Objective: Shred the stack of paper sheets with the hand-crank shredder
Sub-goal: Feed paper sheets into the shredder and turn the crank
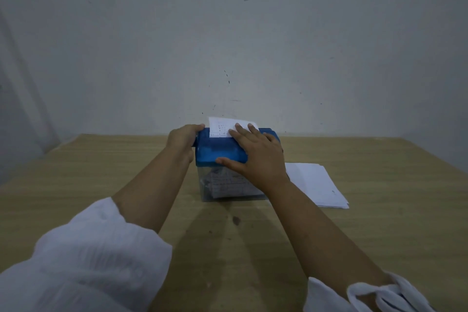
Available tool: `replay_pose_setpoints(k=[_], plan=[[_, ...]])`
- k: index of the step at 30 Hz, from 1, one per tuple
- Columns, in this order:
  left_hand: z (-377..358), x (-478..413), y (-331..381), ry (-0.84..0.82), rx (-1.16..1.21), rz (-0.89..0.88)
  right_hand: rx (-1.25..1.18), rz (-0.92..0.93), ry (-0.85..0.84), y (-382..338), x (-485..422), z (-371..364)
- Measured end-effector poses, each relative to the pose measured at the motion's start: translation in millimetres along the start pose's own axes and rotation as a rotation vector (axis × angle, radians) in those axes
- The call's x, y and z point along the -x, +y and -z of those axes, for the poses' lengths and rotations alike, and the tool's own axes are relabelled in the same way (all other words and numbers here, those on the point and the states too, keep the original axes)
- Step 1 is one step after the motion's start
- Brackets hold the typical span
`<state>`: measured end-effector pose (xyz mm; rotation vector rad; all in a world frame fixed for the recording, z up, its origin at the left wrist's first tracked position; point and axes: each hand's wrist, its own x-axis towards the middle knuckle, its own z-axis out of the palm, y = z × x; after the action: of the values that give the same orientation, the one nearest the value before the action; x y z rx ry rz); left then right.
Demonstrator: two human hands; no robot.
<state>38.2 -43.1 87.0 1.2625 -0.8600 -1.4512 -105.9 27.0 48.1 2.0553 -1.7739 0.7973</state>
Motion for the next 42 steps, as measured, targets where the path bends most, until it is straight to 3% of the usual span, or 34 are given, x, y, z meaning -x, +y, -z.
replay_pose_setpoints(k=[10,13,18,22,27,29,32,34,36,39,42], plan=[[-1,-11,-7,-0.032,0.153,-0.025,-0.006,-0.021,-0.045,-3,-2,4],[-4,-14,-8,0.011,0.167,-0.168,0.011,-0.017,-0.059,-3,-1,5],[-2,-15,-14,-0.009,0.26,-0.248,0.001,-0.023,-0.08,-4,0,6],[-4,-9,-15,0.004,0.206,-0.465,0.006,-0.035,-0.079,-5,-2,6],[1,-3,-23,-0.073,0.169,-0.516,0.008,-0.041,-0.07,-5,0,5],[5,2,-19,0.033,0.05,-0.529,-0.001,-0.025,-0.077,-7,1,5],[21,0,-1,0.186,-0.499,-0.819,-0.08,0.01,-0.036,-11,2,3],[32,-3,15,0.136,-0.863,-0.931,-0.103,0.032,0.003,-14,2,3],[37,-3,29,0.06,-1.098,-0.915,-0.108,0.024,-0.025,-16,3,5],[38,3,41,-0.002,-1.322,-0.915,-0.129,-0.006,-0.036,-15,1,3],[43,11,51,-0.036,-1.34,-0.947,-0.154,-0.031,0.012,-17,-1,-1]])
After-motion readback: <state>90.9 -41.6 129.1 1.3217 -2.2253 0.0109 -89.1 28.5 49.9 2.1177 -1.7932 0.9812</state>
